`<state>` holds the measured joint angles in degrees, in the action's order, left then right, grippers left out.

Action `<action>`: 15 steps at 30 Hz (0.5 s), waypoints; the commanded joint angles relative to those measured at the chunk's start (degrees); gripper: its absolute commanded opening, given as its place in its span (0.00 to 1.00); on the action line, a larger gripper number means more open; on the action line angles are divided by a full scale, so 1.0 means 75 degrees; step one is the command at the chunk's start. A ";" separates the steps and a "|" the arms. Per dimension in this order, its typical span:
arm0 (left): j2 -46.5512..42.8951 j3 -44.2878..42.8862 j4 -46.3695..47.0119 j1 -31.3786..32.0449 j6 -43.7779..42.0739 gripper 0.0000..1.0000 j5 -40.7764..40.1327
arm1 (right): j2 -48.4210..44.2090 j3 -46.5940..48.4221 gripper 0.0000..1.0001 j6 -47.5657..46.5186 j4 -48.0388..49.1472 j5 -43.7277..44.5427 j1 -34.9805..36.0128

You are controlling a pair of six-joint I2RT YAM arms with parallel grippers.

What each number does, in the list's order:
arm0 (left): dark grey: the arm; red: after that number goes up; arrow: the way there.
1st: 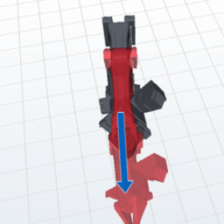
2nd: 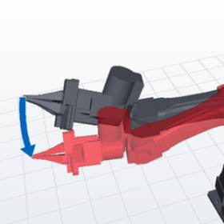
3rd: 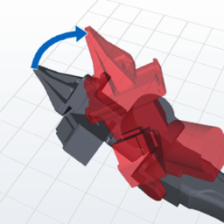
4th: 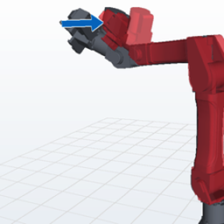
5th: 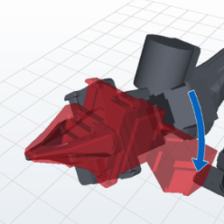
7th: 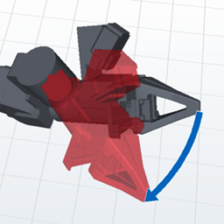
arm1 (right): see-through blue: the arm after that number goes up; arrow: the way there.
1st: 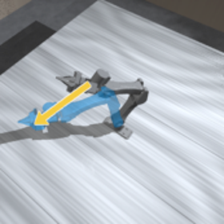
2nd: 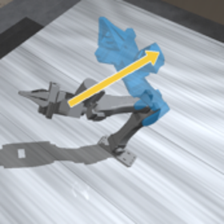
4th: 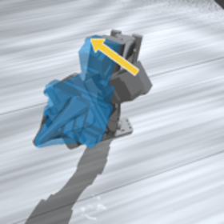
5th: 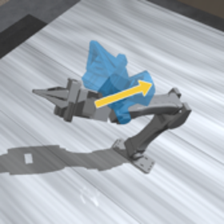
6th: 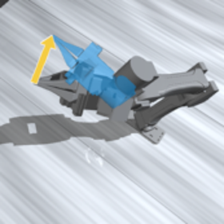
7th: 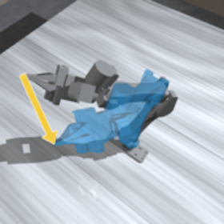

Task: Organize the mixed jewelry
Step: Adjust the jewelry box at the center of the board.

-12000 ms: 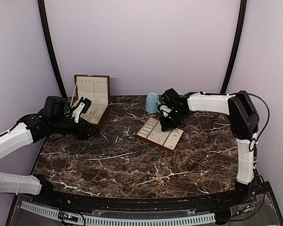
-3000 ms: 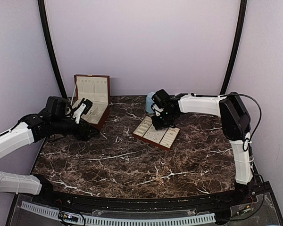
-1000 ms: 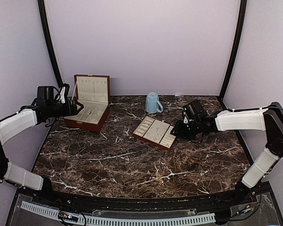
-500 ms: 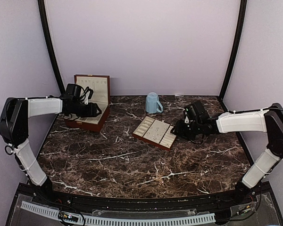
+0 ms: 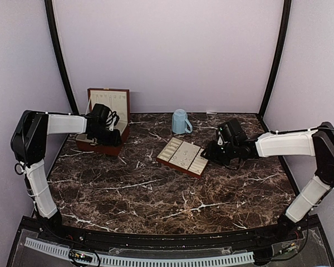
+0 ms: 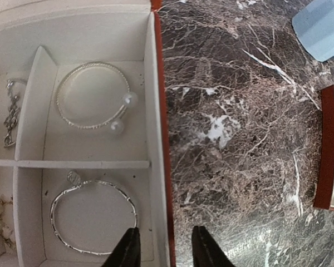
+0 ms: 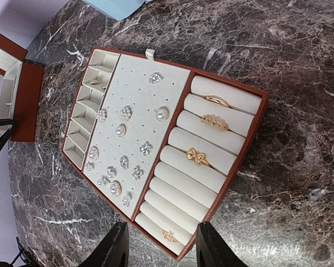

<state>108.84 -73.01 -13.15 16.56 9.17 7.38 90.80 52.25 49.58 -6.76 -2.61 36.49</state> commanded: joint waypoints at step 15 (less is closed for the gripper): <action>-0.1142 0.1039 -0.0498 0.1323 0.1452 0.05 -0.1154 | -0.0430 -0.0425 0.42 -0.0395 0.0301 -0.0007 0.0033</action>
<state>105.34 -68.53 -13.47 22.68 13.69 -1.15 90.41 50.35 48.07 -6.02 -2.94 36.49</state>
